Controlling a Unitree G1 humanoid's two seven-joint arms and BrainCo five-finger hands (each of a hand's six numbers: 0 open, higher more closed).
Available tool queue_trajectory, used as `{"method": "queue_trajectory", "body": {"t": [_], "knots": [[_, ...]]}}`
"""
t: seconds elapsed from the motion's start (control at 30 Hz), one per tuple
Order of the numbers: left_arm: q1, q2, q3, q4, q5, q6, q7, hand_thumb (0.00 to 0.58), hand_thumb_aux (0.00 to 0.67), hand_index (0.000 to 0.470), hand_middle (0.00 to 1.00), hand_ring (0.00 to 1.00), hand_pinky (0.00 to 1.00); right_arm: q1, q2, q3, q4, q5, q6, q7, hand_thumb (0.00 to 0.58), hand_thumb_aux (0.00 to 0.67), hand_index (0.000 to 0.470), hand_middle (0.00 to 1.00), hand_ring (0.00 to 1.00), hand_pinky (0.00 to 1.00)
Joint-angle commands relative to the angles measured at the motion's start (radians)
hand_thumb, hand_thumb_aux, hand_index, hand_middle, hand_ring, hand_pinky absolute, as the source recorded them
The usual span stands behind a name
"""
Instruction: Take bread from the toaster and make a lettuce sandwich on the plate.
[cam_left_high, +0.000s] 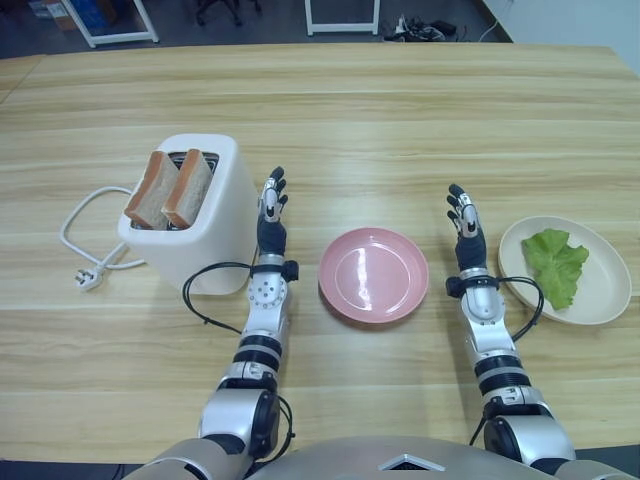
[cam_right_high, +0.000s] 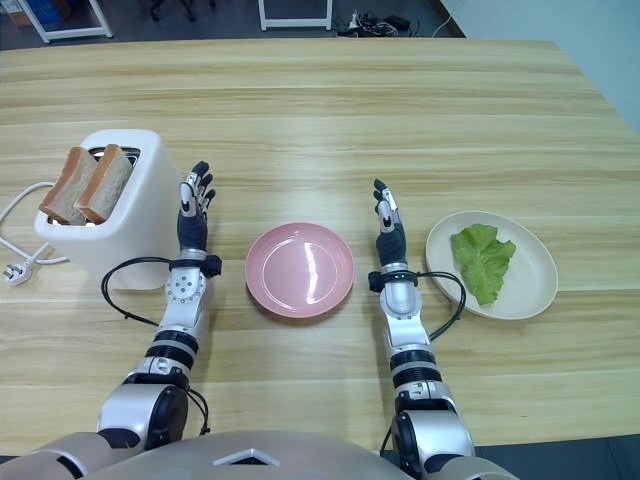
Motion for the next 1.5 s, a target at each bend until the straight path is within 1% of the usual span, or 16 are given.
{"method": "queue_trajectory", "body": {"t": [0.03, 0.07, 0.13, 0.2, 0.27, 0.37, 0.5, 0.63, 0.77, 1.13, 1.17, 1.2, 1.23, 1.27, 1.3, 1.5], "knots": [[0.193, 0.046, -0.162, -0.801, -0.08, 0.178, -0.119, 0.0, 0.0, 0.0, 0.0, 0.0, 0.0, -0.041, 0.003, -0.009, 0.068, 0.028, 0.008, 0.021, 0.0, 0.0, 0.0, 0.0, 0.0, 0.0], [0.214, 0.088, -0.175, -0.965, -0.162, 0.252, -0.131, 0.0, 0.0, 0.0, 0.0, 0.0, 0.0, -0.051, 0.008, -0.01, 0.082, 0.037, 0.011, 0.032, 0.0, 0.0, 0.0, 0.0, 0.0, 0.0], [0.211, 0.171, -0.136, -1.169, -0.297, 0.334, -0.147, 0.0, 0.0, 0.0, 0.0, 0.0, 0.0, -0.069, 0.017, -0.009, 0.105, 0.042, 0.013, 0.038, 0.0, 0.0, 0.0, 0.0, 0.0, 0.0], [0.18, 0.226, -0.042, -1.237, -0.39, 0.362, -0.146, 0.0, 0.0, 0.0, 0.0, 0.0, 0.0, -0.082, 0.027, -0.01, 0.127, 0.049, 0.014, 0.042, 0.0, 0.0, 0.0, 0.0, 0.0, 0.0], [0.186, 0.284, 0.077, -1.248, -0.397, 0.378, -0.146, 0.0, 0.0, 0.0, 0.0, 0.0, 0.0, -0.089, 0.038, -0.009, 0.141, 0.049, 0.009, 0.04, 0.0, 0.0, 0.0, 0.0, 0.0, 0.0], [0.217, 0.348, 0.247, -1.151, -0.18, 0.364, -0.108, 0.0, 0.0, 0.0, 0.0, 0.0, 0.0, -0.087, 0.046, -0.014, 0.14, 0.051, 0.004, 0.041, 0.0, 0.0, 0.0, 0.0, 0.0, 0.0], [0.275, 0.433, 0.332, -1.077, 0.128, 0.44, -0.05, 0.0, 0.0, 0.0, 0.0, 0.0, 0.0, -0.089, 0.045, -0.02, 0.134, 0.059, -0.003, 0.044, 0.0, 0.0, 0.0, 0.0, 0.0, 0.0], [0.314, 0.493, 0.328, -0.972, 0.337, 0.548, -0.04, 0.0, 0.0, 0.0, 0.0, 0.0, 0.0, -0.089, 0.05, -0.014, 0.135, 0.053, -0.001, 0.045, 0.0, 0.0, 0.0, 0.0, 0.0, 0.0], [0.342, 0.563, 0.246, -0.797, 0.591, 0.682, -0.012, 0.0, 0.0, 0.0, 0.0, 0.0, 0.0, -0.078, 0.051, -0.009, 0.111, 0.053, 0.0, 0.052, 0.0, 0.0, 0.0, 0.0, 0.0, 0.0], [0.405, 0.634, 0.235, -0.715, 0.791, 0.846, 0.029, 0.0, 0.0, 0.0, 0.0, 0.0, 0.0, -0.045, 0.054, -0.006, 0.074, 0.061, -0.027, 0.079, 0.0, 0.0, 0.0, 0.0, 0.0, 0.0], [0.407, 0.633, 0.224, -0.714, 0.795, 0.853, 0.024, 0.179, 0.113, 0.079, 0.0, 0.0, 0.0, -0.043, 0.054, -0.006, 0.071, 0.062, -0.027, 0.08, 0.0, 0.0, 0.0, 0.0, 0.0, 0.0], [0.409, 0.632, 0.213, -0.712, 0.797, 0.858, 0.02, 0.285, 0.192, 0.135, 0.0, 0.0, 0.0, -0.041, 0.054, -0.006, 0.067, 0.062, -0.026, 0.082, 0.0, 0.0, 0.0, 0.0, 0.0, 0.0], [0.411, 0.63, 0.202, -0.711, 0.796, 0.862, 0.013, 0.422, 0.321, 0.225, 0.0, 0.0, 0.0, -0.039, 0.054, -0.005, 0.063, 0.063, -0.024, 0.083, 0.0, 0.0, 0.0, 0.0, 0.0, 0.0], [0.411, 0.628, 0.189, -0.709, 0.794, 0.862, 0.007, 0.454, 0.357, 0.251, 0.0, 0.0, 0.0, -0.037, 0.053, -0.006, 0.06, 0.064, -0.023, 0.084, 0.0, 0.0, 0.0, 0.0, 0.0, 0.0], [0.408, 0.625, 0.173, -0.703, 0.793, 0.863, 0.003, 0.458, 0.363, 0.254, 0.0, 0.0, 0.0, -0.036, 0.051, -0.008, 0.06, 0.064, -0.021, 0.084, 0.0, 0.0, 0.0, 0.0, 0.0, 0.0], [0.4, 0.615, 0.118, -0.693, 0.768, 0.832, 0.016, 0.454, 0.357, 0.251, 0.0, 0.0, 0.0, -0.032, 0.047, -0.015, 0.068, 0.064, -0.008, 0.08, 0.0, 0.0, 0.0, 0.0, 0.0, 0.0]]}}
